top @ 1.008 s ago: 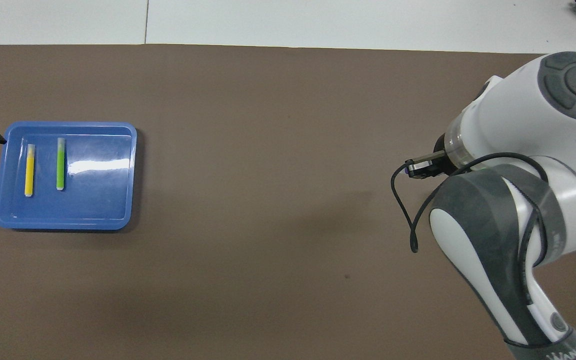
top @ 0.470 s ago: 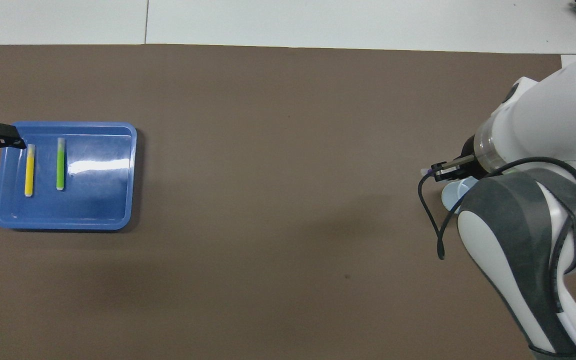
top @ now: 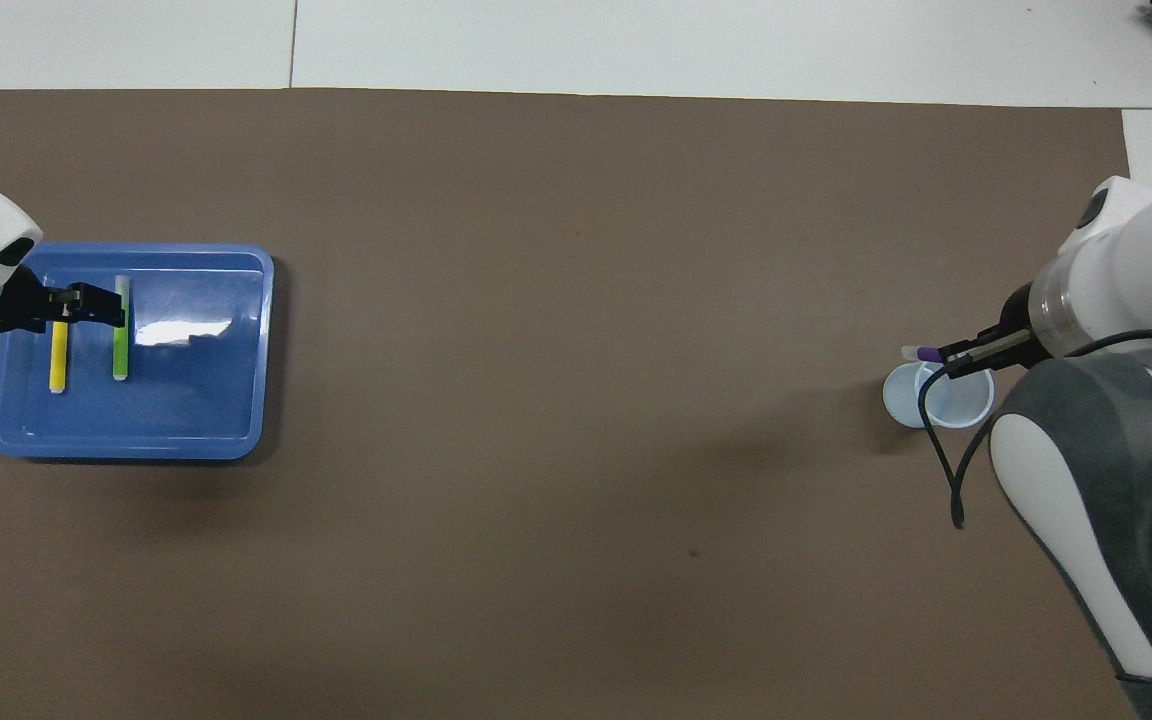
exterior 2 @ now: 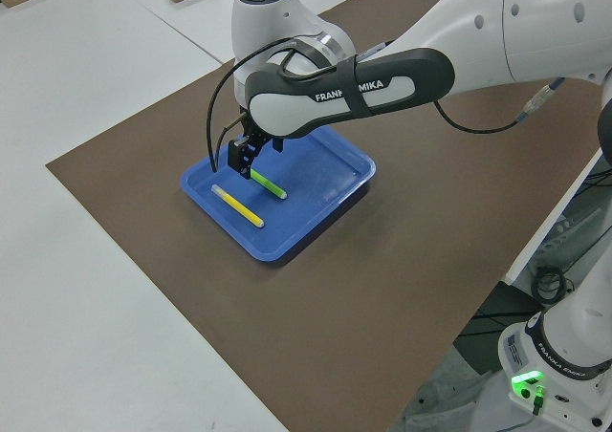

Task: Transfer and insert pens with both arms
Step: 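Insert the purple pen into the cup while the left gripper reaches the green pen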

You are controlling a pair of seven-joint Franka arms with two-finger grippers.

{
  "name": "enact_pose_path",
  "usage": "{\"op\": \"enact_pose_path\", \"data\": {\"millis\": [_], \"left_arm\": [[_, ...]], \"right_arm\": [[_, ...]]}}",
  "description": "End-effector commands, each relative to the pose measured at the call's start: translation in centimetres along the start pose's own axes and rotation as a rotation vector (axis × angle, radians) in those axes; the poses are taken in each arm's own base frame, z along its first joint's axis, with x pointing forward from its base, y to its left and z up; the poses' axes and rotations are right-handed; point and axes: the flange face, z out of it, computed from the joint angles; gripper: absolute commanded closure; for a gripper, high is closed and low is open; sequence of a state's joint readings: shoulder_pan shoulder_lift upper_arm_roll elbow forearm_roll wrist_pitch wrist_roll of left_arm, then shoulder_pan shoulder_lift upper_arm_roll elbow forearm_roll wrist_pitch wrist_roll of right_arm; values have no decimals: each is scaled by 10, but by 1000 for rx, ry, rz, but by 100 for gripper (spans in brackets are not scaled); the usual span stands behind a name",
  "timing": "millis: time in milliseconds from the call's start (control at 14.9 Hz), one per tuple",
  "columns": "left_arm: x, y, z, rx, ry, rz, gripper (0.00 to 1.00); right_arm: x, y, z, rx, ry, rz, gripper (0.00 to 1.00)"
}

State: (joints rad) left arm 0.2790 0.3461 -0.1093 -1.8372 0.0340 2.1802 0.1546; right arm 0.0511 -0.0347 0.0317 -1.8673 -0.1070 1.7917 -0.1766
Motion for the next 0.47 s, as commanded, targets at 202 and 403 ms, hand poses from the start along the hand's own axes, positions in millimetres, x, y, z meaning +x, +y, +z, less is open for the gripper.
{"op": "enact_pose_path", "data": {"millis": [202,403], "left_arm": [[3,-1,21,19,26,26,8],[2,0,30,17,24,28,10]], "right_arm": [[-31,17,5,-29,29,-31,100],[-36,22,9,-28,24,-32,100]]}}
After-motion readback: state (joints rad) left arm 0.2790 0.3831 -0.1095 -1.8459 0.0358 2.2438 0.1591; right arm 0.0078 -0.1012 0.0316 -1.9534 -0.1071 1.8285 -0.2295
